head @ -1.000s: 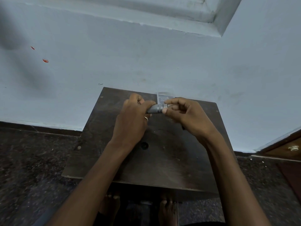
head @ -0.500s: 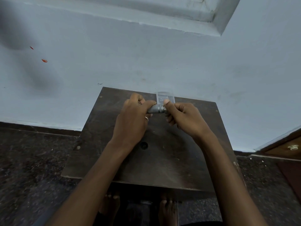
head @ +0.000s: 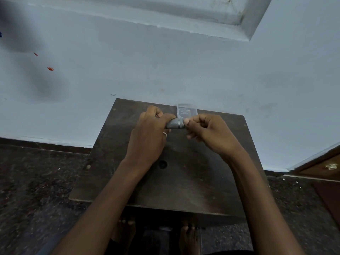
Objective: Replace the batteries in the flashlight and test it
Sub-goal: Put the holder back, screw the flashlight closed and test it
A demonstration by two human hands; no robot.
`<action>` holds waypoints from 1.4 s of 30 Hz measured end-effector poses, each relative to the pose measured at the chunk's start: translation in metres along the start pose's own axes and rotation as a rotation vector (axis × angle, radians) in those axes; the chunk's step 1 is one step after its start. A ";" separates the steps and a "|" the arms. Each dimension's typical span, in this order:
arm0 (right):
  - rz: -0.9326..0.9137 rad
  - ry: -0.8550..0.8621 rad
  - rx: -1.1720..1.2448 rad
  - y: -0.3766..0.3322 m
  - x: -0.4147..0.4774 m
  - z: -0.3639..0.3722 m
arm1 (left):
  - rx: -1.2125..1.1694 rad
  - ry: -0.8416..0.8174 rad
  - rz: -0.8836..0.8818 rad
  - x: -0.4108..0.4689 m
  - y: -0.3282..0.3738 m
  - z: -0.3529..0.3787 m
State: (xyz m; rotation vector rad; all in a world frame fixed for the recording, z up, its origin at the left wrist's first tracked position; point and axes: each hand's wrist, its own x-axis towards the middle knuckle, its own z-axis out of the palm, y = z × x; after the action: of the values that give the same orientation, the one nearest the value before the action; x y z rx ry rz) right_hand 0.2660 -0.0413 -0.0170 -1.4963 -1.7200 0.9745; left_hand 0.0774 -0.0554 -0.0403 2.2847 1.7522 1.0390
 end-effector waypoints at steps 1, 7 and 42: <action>0.002 0.009 -0.049 0.000 0.000 0.002 | 0.005 0.001 0.007 0.000 0.000 0.000; 0.054 0.046 -0.112 -0.005 -0.001 0.007 | 0.017 0.002 0.009 0.001 0.002 0.000; -0.053 0.044 -0.168 -0.006 -0.003 0.006 | -0.028 0.017 0.001 0.001 0.002 0.001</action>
State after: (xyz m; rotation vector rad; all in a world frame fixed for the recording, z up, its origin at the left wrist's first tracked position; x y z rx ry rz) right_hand 0.2583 -0.0451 -0.0150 -1.5567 -1.8379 0.7808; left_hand 0.0797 -0.0551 -0.0393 2.2671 1.7320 1.0787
